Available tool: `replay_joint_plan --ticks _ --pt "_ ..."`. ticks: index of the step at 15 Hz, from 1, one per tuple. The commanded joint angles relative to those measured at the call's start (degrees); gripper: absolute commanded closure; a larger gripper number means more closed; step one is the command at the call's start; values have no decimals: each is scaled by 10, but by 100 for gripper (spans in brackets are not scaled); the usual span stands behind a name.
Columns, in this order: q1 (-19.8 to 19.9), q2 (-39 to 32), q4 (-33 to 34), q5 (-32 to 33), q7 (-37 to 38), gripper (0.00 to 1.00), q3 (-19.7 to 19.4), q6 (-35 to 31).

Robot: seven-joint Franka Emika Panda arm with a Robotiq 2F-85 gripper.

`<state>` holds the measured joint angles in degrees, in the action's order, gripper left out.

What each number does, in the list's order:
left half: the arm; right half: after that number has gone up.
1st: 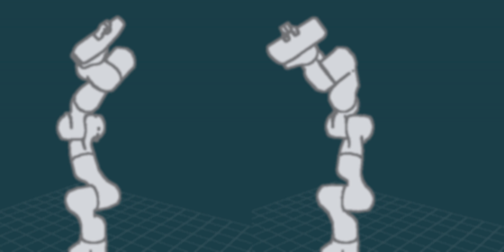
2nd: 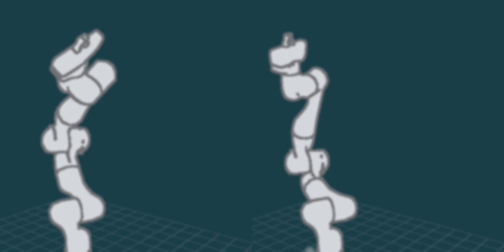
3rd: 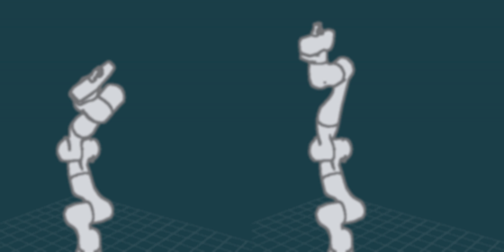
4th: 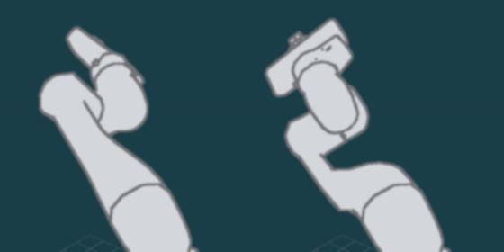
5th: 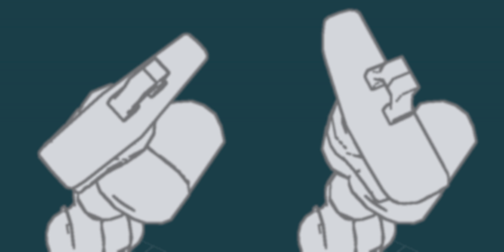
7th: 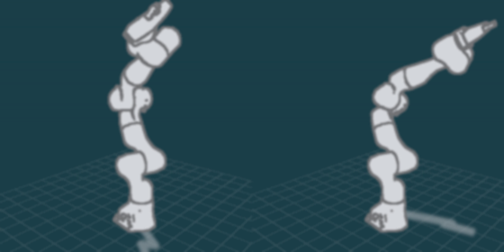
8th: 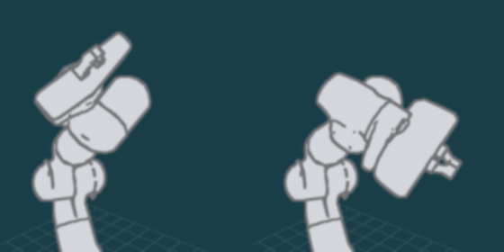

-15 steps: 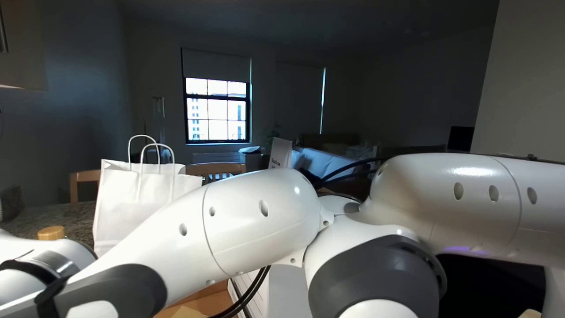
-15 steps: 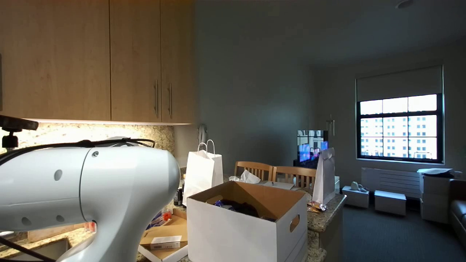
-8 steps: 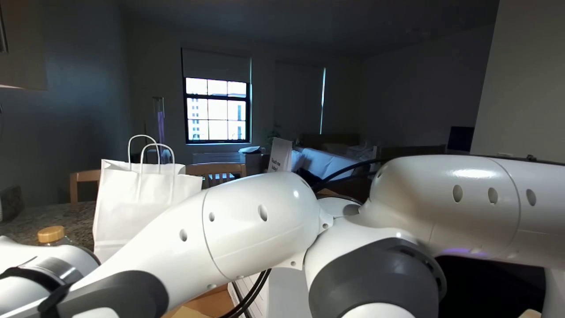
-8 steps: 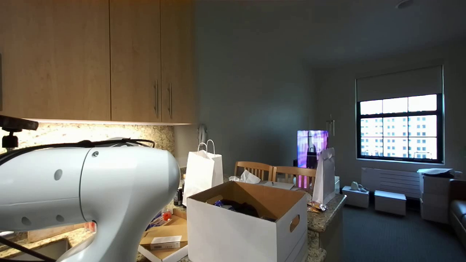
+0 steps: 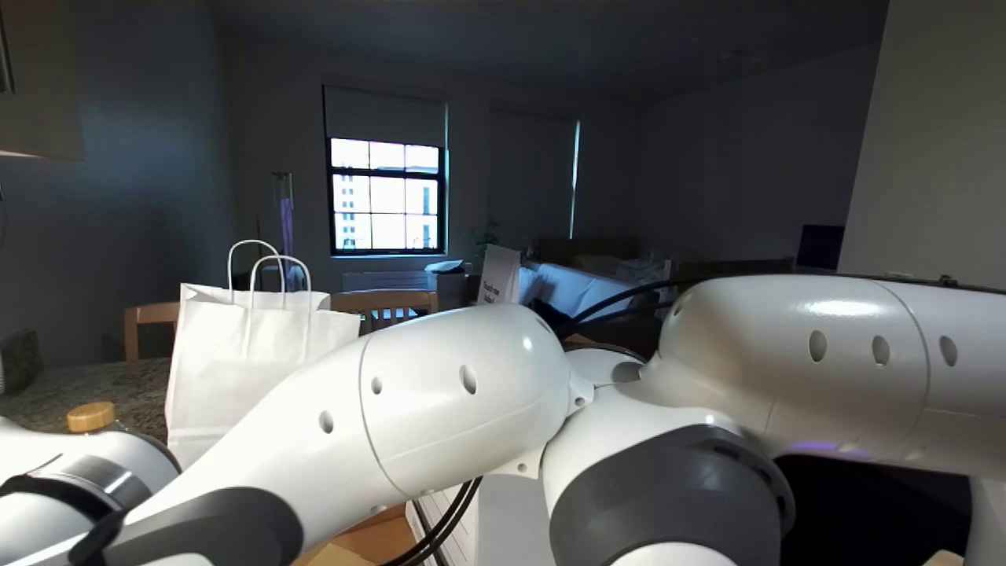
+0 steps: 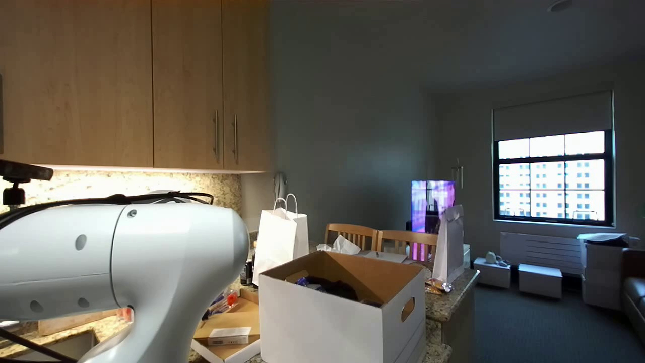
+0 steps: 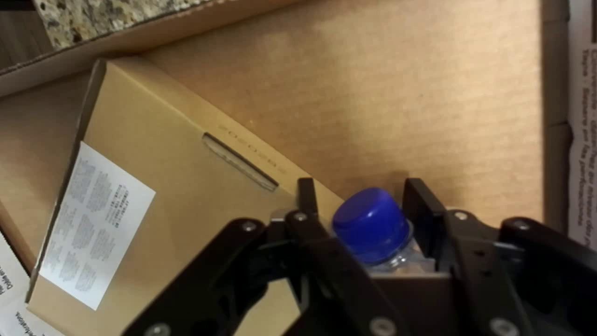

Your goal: Pick the bottle in the box and put it on the table, then put it back in the box

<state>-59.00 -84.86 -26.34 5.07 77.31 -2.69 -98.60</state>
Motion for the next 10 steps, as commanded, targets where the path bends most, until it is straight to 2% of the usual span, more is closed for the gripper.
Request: replay_joint_plan --ticks 1,2,10 --pt "-7 0 -8 15 11 81 -8 -19" --pt "-8 0 -8 15 10 85 -7 -20" --pt "-11 0 20 11 2 85 -4 8"
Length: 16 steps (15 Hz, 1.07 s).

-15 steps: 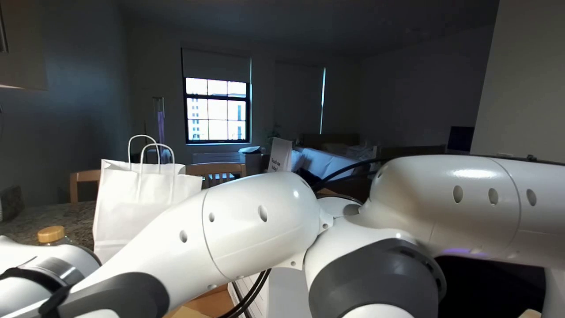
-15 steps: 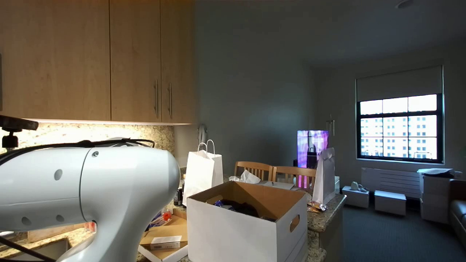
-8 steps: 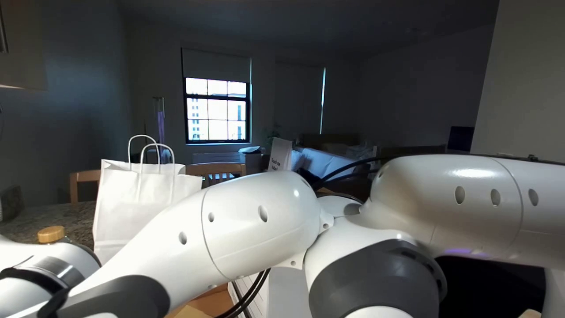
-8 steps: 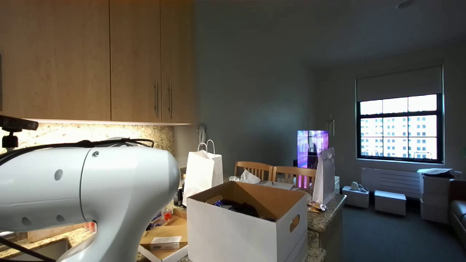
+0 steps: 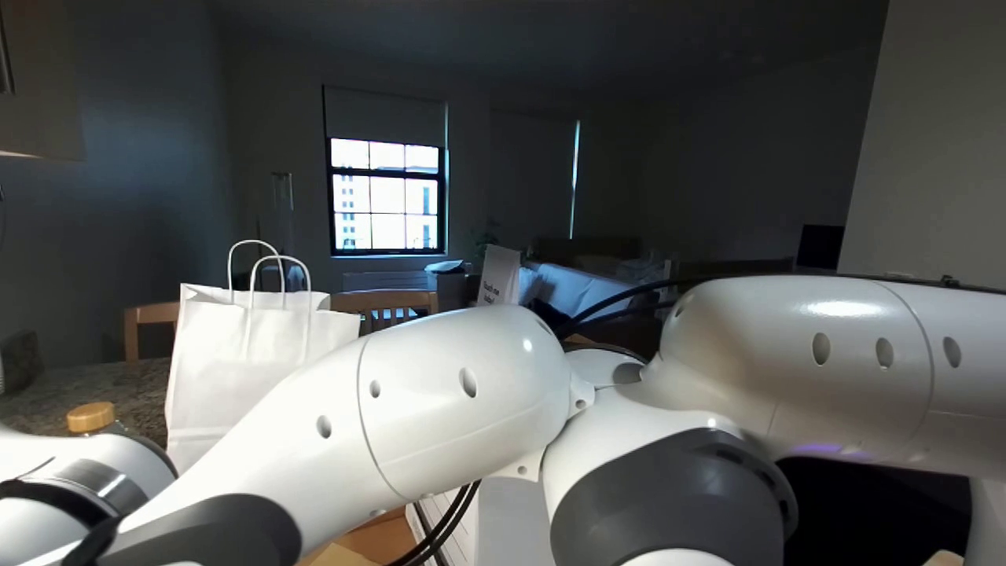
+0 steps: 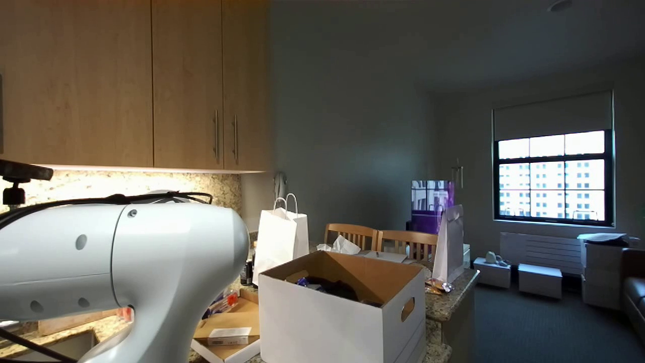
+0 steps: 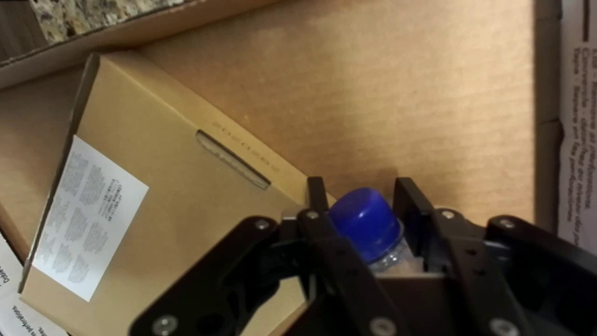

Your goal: Pick the bottle in the box and put it on the table, then put it back in the box

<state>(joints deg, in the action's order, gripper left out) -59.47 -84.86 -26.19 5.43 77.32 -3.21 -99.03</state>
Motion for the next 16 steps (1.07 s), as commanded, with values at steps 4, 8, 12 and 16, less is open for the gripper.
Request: replay_joint_plan --ticks 4,8,12,16 --pt "-8 0 62 9 7 85 -4 69" --pt "-11 53 18 0 10 85 -1 90" --pt "-11 78 15 -4 13 85 1 140" --pt "-9 94 14 -7 11 85 3 182"
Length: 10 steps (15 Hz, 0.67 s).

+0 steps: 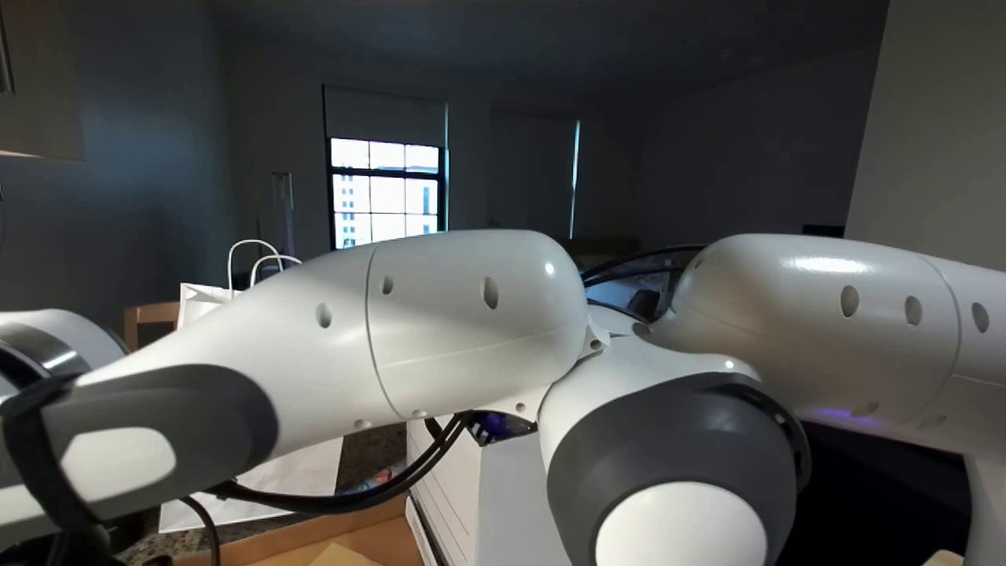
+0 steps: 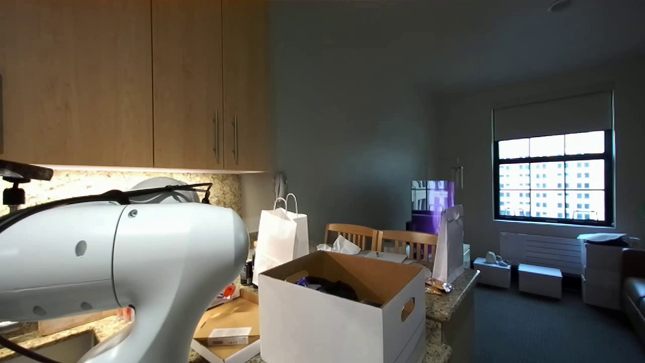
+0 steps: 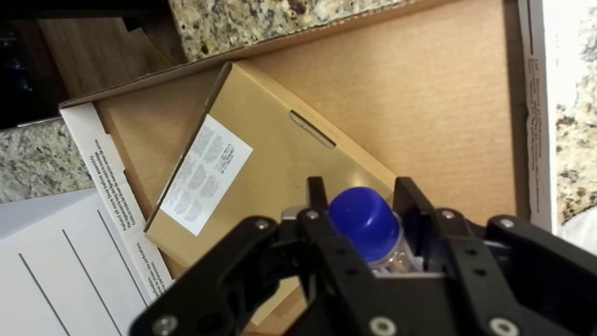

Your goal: Pick the bottle in the box and put it on the table, then put it back in the box

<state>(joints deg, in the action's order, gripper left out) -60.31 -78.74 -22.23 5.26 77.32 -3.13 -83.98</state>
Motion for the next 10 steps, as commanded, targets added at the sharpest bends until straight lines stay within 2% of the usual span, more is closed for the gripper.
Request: replay_joint_plan --ticks 1,6,10 --pt "3 35 -26 -11 10 85 7 42" --pt "20 47 -24 -38 8 85 27 80" --pt "33 67 -22 -45 19 85 25 118"
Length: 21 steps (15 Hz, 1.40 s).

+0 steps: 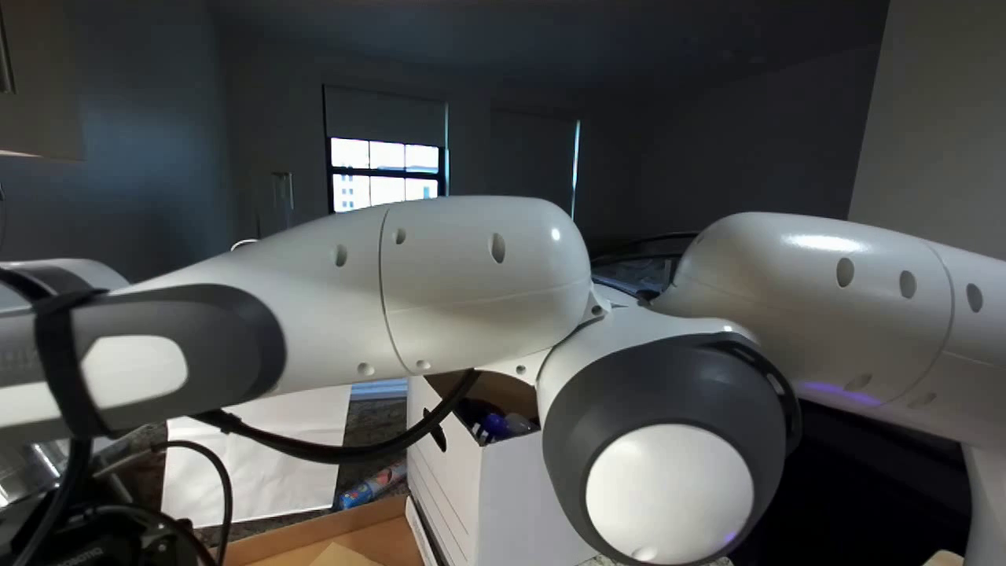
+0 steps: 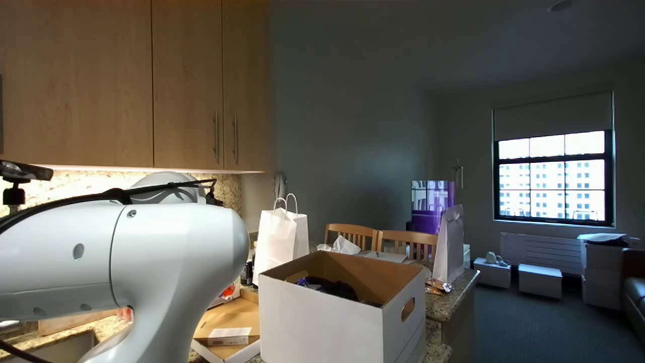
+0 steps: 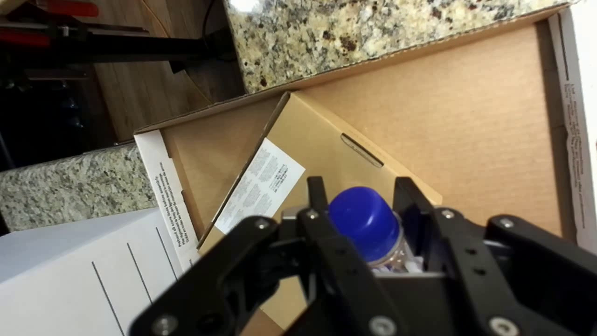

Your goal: Pick the bottle in the box and put it on the table, then put it back in the box

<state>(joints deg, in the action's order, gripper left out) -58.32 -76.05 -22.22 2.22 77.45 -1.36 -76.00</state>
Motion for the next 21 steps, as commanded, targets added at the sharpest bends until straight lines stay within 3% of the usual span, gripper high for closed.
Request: replay_joint_plan --ticks 1,7,10,11,13,16,21 --pt "22 51 -24 -24 8 85 16 55" --pt "71 97 -24 -99 16 85 60 153" --pt "81 123 -20 -103 39 85 58 193" --pt "81 101 37 -95 51 85 60 227" --pt "81 144 2 -84 67 85 52 233" --pt "82 169 4 -66 109 85 36 253" --pt "116 199 4 -73 206 85 31 283"
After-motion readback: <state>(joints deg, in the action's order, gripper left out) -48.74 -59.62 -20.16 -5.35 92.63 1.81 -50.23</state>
